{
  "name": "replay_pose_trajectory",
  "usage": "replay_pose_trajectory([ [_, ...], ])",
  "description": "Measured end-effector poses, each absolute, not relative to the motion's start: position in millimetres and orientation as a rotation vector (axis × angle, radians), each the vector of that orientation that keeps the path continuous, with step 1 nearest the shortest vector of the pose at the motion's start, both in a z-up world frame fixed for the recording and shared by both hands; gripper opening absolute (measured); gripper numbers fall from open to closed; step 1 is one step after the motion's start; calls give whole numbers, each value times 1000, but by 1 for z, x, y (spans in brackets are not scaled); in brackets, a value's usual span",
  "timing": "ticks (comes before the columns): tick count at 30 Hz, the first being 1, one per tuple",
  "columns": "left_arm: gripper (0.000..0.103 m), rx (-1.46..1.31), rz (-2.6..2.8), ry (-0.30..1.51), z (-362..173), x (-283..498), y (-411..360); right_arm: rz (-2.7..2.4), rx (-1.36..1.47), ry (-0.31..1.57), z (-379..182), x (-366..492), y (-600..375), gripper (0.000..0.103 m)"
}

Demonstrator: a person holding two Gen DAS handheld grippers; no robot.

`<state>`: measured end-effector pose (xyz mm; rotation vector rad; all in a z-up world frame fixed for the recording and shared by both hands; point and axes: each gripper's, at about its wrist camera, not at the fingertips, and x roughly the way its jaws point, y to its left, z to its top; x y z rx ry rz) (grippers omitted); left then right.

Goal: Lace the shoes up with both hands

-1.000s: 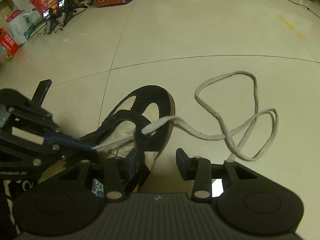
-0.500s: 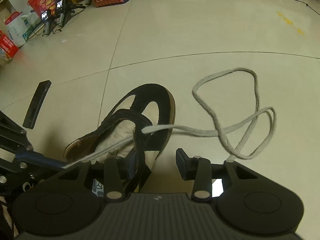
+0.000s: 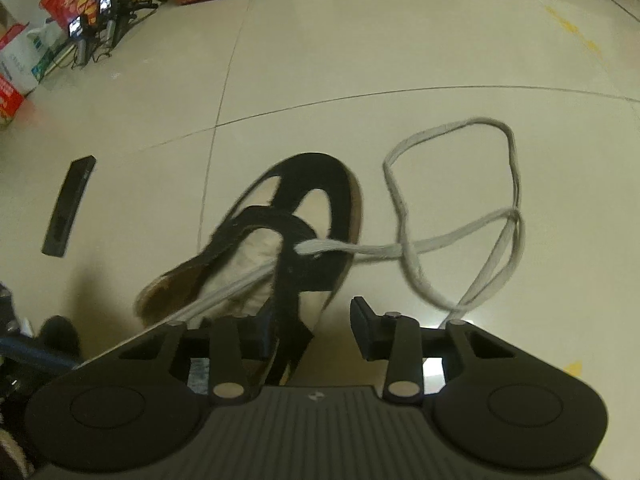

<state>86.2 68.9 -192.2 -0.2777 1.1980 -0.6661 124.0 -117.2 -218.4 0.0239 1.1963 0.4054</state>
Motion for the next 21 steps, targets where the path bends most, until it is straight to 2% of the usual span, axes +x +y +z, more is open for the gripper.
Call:
replay_pose_trajectory([
  [5, 1, -284, -685, 1195, -194, 87, 63, 413, 130, 1170, -192, 116, -129, 34],
  [9, 1, -289, -705, 1190, -194, 89, 60, 456, 298, 1188, -179, 116, -135, 23],
  [13, 1, -297, -718, 1184, -195, 88, 59, 486, 404, 1238, -184, 119, -131, 23],
  [18, 1, -271, -728, 1185, -197, 86, 54, 477, 352, 1292, -199, 116, -113, 23],
  [19, 1, -263, -729, 1185, -197, 86, 53, 475, 336, 1297, -202, 114, -110, 20],
  [20, 1, -254, -728, 1183, -197, 87, 52, 471, 330, 1296, -204, 114, -110, 11],
  [21, 2, -244, -727, 1181, -196, 87, 52, 467, 329, 1292, -205, 113, -111, 6],
])
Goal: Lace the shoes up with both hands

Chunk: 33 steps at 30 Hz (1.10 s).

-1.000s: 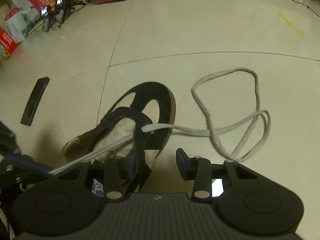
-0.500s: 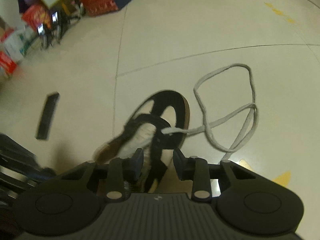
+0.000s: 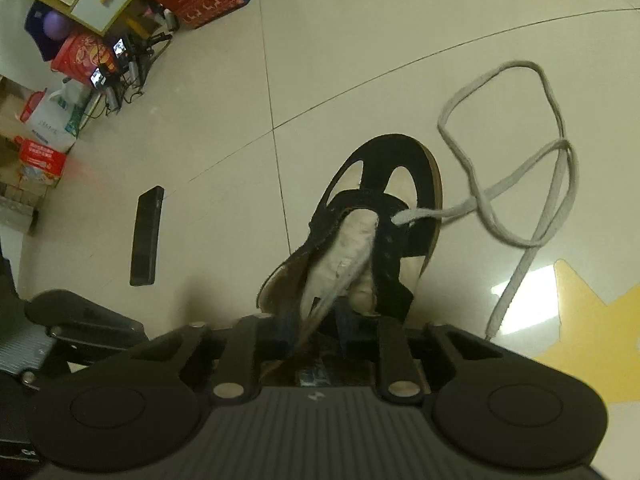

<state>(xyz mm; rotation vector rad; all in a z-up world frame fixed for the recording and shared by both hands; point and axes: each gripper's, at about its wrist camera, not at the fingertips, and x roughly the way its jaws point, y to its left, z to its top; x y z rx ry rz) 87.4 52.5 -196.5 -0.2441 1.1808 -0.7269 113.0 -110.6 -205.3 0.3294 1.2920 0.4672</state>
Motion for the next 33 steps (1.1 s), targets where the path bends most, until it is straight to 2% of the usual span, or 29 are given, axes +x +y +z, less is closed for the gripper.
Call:
replay_pose_trajectory([
  [1, 2, -235, -725, 1178, -196, 88, 53, 463, 329, 1288, -206, 112, -111, 2],
  [2, 2, -230, -717, 1174, -195, 89, 54, 457, 330, 1284, -207, 112, -114, 2],
  [4, 12, -213, -683, 1154, -193, 94, 59, 442, 335, 1275, -207, 113, -121, 2],
  [6, 16, -167, -647, 1135, -193, 100, 60, 433, 361, 1269, -208, 114, -127, 2],
  [13, 27, 4, -626, 1169, -214, 121, 41, 464, 389, 1258, -207, 117, -127, 2],
  [17, 27, 39, -609, 1197, -225, 126, 33, 511, 359, 1244, -206, 115, -124, 2],
  [18, 22, 11, -597, 1212, -228, 128, 34, 524, 350, 1238, -206, 114, -124, 2],
  [22, 19, -147, -541, 1284, -237, 138, 43, 568, 326, 1209, -203, 112, -125, 2],
  [28, 18, -367, -455, 1378, -254, 149, 53, 621, 300, 1182, -197, 108, -123, 3],
  [33, 17, -432, -424, 1400, -262, 150, 57, 680, 304, 1179, -193, 101, -121, 2],
])
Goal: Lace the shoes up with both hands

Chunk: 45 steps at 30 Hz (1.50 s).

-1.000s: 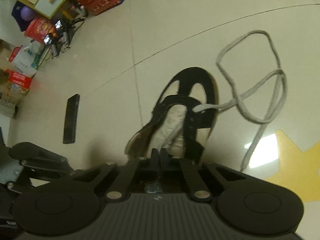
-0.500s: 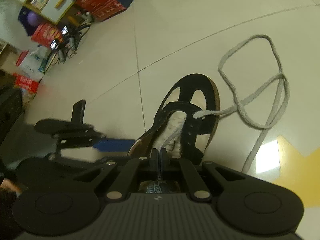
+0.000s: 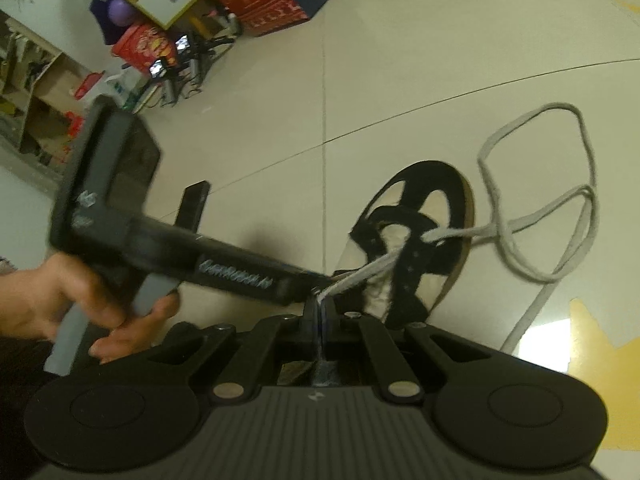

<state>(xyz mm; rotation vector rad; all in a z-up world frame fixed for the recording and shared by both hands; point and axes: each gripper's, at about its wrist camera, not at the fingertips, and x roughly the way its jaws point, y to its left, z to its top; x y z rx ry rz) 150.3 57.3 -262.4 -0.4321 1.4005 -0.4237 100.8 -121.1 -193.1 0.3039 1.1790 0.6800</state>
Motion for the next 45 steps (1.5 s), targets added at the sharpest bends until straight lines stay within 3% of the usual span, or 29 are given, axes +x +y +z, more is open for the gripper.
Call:
replay_pose_trajectory([
  [22, 19, -598, -418, 1409, -271, 147, 77, 1025, 89, 1269, -178, 26, -49, 3],
  [45, 19, -543, -454, 1394, -265, 151, 74, 1151, -57, 1462, -214, -27, -18, 3],
])
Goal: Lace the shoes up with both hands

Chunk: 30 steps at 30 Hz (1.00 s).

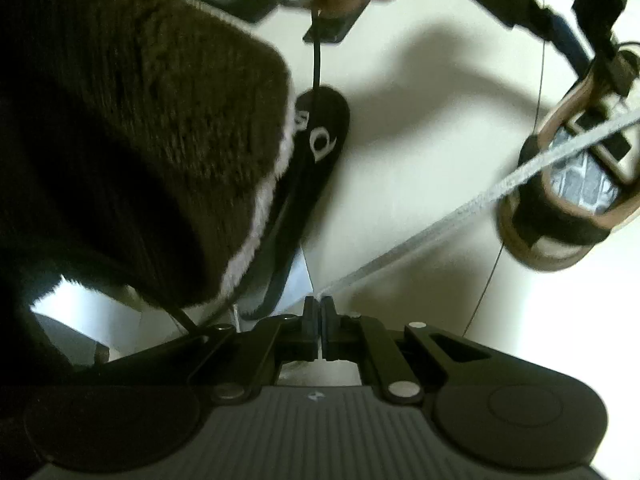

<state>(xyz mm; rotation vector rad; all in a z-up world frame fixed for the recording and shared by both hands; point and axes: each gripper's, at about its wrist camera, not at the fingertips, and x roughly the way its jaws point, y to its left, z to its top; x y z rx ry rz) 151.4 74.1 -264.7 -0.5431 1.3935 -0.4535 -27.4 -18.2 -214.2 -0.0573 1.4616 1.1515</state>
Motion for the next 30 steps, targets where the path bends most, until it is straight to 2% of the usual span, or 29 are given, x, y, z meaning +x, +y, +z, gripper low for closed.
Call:
replay_pose_trajectory([
  [14, 19, -541, -452, 1394, -261, 152, 74, 1175, -150, 1618, -241, -49, -24, 3],
  [16, 19, -529, -453, 1389, -258, 153, 75, 1138, -146, 1621, -240, -40, -28, 8],
  [17, 19, -522, -454, 1384, -256, 153, 75, 1113, -138, 1619, -239, -33, -31, 14],
  [18, 19, -518, -458, 1375, -253, 154, 75, 1086, -117, 1616, -239, -25, -36, 35],
  [19, 19, -517, -463, 1365, -250, 156, 75, 1061, -91, 1614, -237, -17, -41, 45],
  [22, 23, -535, -484, 1339, -240, 161, 78, 1004, -63, 1592, -239, -3, -57, 47],
  [30, 24, -546, -501, 1289, -233, 186, 72, 740, 36, 1499, -252, 53, -110, 47],
])
